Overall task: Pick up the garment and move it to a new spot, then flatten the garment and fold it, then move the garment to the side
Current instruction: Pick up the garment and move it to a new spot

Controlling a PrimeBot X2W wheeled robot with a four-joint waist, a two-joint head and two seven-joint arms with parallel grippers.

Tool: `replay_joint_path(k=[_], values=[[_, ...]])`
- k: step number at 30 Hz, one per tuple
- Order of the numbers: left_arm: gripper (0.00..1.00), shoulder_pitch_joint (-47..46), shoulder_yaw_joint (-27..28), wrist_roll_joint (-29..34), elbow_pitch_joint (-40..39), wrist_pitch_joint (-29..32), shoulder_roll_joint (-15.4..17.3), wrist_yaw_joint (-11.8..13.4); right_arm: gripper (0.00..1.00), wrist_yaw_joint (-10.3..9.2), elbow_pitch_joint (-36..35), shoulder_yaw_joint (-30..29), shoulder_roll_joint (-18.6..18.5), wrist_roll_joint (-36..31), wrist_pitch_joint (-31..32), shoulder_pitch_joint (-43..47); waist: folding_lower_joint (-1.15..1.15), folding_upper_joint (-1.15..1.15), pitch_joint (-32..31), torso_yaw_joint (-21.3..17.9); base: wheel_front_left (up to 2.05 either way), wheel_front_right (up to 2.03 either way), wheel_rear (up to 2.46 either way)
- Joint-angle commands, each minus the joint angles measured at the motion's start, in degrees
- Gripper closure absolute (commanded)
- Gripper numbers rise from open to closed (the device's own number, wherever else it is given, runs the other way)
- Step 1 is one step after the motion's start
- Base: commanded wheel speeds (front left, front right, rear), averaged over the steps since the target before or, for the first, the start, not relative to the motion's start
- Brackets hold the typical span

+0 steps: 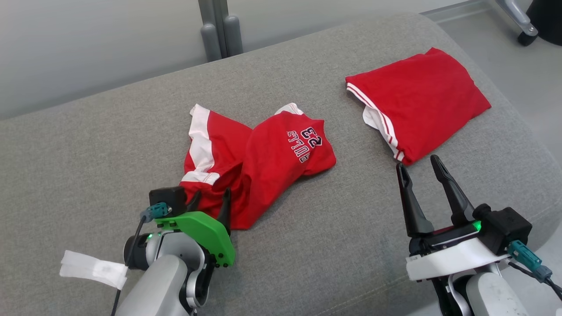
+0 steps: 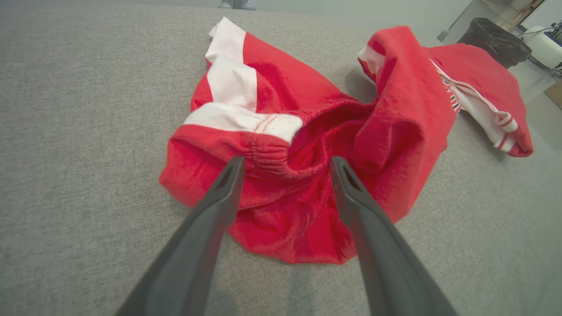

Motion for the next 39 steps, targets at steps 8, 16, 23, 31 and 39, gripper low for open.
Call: replay_joint_path(k=[8, 16, 23, 31, 39], values=[[0.0, -4.2, 1.1, -0.9, 7.1, -1.2, -0.6, -0.8, 0.0, -0.02, 0.3, 0.2, 0.0, 0.3, -0.2, -0.9, 0.0, 0.0, 0.4, -1.2, 0.0, 0.0, 0.0], [0.41, -6.5, 1.7, -2.4, 11.5, -1.9, -1.5, -1.7, 0.0, -0.02, 0.5, 0.4, 0.2, 0.1, -0.2, -0.8, 0.0, 0.0, 0.0, -1.1, 0.0, 0.0, 0.0], [1.0, -8.2, 0.9, -2.8, 14.6, 0.2, -1.1, -3.0, 0.0, -0.02, 0.7, 0.3, 0.2, 0.2, -0.2, -0.7, 0.0, 0.0, -0.3, -0.7, 0.0, 0.0, 0.0], [1.0, -8.0, 1.6, -2.3, 11.0, -1.0, 1.4, -2.8, 0.0, -0.02, 0.9, -0.1, 0.1, 0.3, -0.2, 0.2, 0.0, 0.0, -1.3, 0.1, 0.0, 0.0, 0.0], [0.97, -3.6, 1.9, -1.4, 0.7, -3.3, 7.7, -4.8, 0.0, -0.02, 0.5, -1.3, -0.2, 0.1, -0.2, 1.3, 0.0, 0.0, -1.9, 1.8, 0.0, 0.0, 0.0]])
